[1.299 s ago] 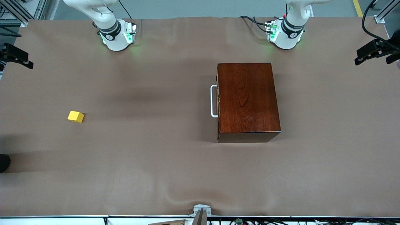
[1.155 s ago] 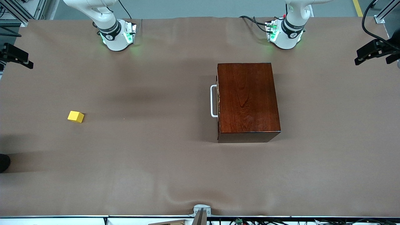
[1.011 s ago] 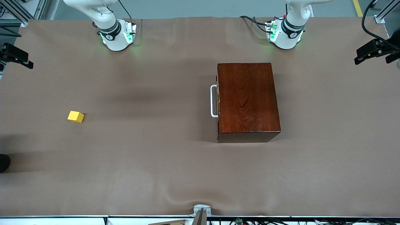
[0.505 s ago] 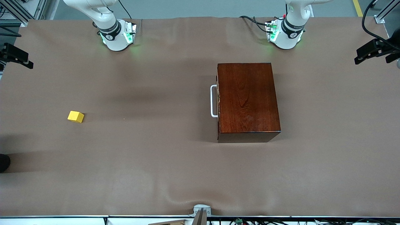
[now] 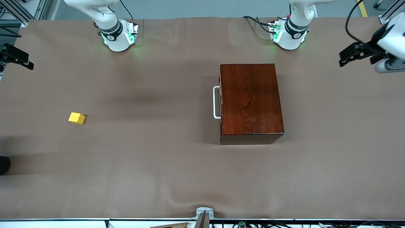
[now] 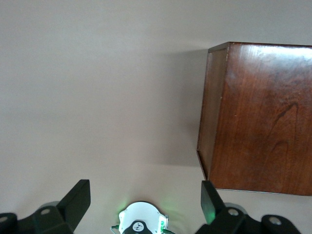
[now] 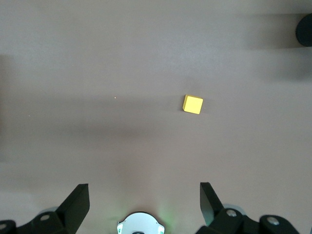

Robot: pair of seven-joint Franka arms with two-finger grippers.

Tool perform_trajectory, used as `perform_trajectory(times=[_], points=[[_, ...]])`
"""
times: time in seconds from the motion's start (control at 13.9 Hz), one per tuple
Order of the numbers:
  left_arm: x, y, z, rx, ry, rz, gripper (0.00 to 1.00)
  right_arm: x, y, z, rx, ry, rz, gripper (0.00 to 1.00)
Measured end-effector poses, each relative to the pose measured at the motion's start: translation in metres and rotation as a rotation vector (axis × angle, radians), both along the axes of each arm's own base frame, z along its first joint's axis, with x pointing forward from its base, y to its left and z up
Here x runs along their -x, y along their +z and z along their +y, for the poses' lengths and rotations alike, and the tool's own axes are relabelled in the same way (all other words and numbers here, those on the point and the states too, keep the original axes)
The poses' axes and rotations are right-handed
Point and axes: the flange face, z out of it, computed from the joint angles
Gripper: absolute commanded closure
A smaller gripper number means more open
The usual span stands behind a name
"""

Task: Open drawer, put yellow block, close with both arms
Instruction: 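Move the left gripper over the wooden box toward its drawer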

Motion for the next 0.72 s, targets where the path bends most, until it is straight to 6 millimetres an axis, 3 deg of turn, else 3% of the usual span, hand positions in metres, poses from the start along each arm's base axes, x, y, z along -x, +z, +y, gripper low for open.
perform_trajectory(times=[0.36,0.72], points=[[-0.008,-0.027,-0.045,-0.013,0.044,0.041,0.00,0.000,0.000,0.000,0.000,0.000,0.000,0.00],[0.000,-0.034,-0.098,-0.021,0.077,0.029,0.00,0.000,0.000,0.000,0.000,0.000,0.000,0.00]])
